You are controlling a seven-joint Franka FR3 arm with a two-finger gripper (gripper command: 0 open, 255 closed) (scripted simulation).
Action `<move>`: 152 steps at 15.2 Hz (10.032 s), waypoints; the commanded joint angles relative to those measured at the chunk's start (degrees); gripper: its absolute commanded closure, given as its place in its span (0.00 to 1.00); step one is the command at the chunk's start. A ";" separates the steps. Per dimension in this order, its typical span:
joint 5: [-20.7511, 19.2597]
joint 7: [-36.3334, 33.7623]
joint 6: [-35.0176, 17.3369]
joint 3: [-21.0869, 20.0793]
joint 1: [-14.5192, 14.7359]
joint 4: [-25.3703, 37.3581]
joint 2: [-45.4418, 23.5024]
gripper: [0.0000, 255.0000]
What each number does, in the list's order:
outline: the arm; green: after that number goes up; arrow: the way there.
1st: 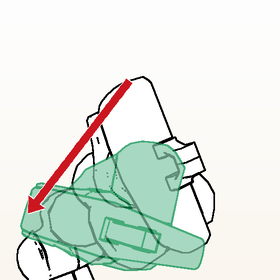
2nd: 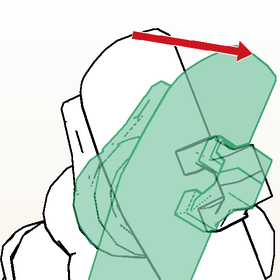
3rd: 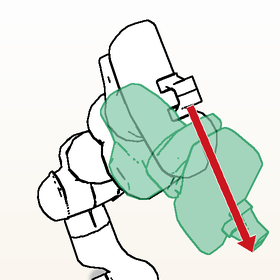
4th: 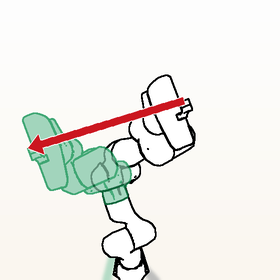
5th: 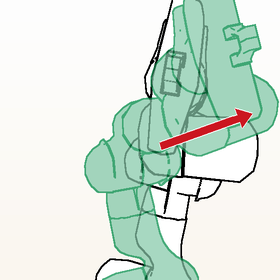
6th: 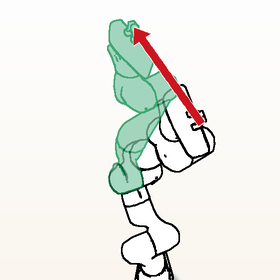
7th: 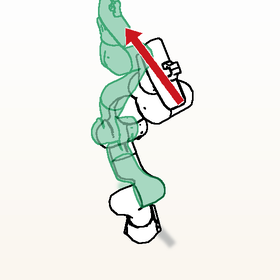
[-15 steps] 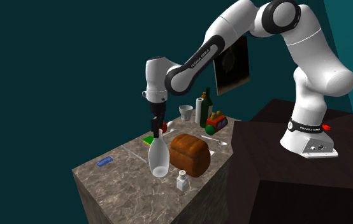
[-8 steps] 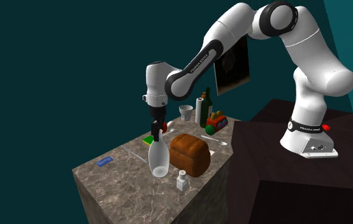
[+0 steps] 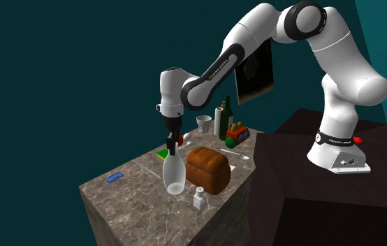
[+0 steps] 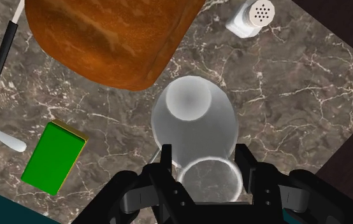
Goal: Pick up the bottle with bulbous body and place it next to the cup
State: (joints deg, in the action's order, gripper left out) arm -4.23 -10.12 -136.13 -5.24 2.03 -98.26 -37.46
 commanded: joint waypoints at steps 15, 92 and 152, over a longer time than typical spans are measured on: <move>0.55 0.31 5.26 -0.42 -0.29 0.24 5.01 1.00; 5.86 31.23 26.63 8.63 -20.30 7.03 19.54 1.00; 11.35 52.84 10.68 12.28 -36.80 20.38 -10.31 0.00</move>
State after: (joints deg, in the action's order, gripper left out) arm 7.12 42.72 -125.44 7.04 -34.76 -77.88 -47.78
